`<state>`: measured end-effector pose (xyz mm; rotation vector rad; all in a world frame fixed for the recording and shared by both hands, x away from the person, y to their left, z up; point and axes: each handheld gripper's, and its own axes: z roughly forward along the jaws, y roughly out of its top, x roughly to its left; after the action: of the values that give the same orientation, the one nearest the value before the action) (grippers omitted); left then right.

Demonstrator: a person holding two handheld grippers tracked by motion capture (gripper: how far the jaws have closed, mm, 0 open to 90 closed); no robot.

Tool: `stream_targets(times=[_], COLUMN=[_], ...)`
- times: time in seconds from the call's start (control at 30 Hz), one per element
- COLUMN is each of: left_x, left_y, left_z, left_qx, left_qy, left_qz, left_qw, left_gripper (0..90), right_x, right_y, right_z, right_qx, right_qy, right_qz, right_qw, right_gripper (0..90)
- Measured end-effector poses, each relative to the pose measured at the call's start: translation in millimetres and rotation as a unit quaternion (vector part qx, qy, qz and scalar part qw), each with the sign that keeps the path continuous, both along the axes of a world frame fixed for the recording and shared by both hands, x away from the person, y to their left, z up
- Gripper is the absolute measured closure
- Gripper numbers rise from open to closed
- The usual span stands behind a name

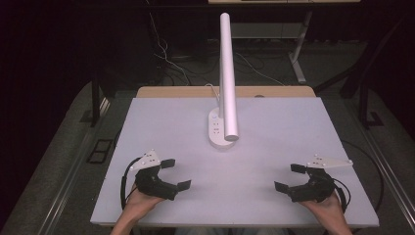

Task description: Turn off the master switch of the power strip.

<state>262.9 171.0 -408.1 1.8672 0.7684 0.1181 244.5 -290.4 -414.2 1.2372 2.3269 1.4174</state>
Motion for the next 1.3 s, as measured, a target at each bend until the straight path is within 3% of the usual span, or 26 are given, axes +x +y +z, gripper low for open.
stream_targets(times=[0.47,1.3], left_x=[11.5,42.1], left_y=[0.4,-6.7], left_z=[14.4,36.7], left_qx=[0.023,0.037], left_qy=[0.007,0.016], left_qz=[-0.012,-0.021], left_qw=[0.9996,0.9990], left_gripper=[0.0,0.0], right_x=[-0.8,-0.5], right_y=[-1.0,0.2], right_z=[0.2,-1.1], right_qx=[0.000,-0.001], right_qy=[-0.002,0.002], right_qz=[-0.001,-0.002], right_qw=[1.0000,1.0000], right_gripper=[0.0,0.0])
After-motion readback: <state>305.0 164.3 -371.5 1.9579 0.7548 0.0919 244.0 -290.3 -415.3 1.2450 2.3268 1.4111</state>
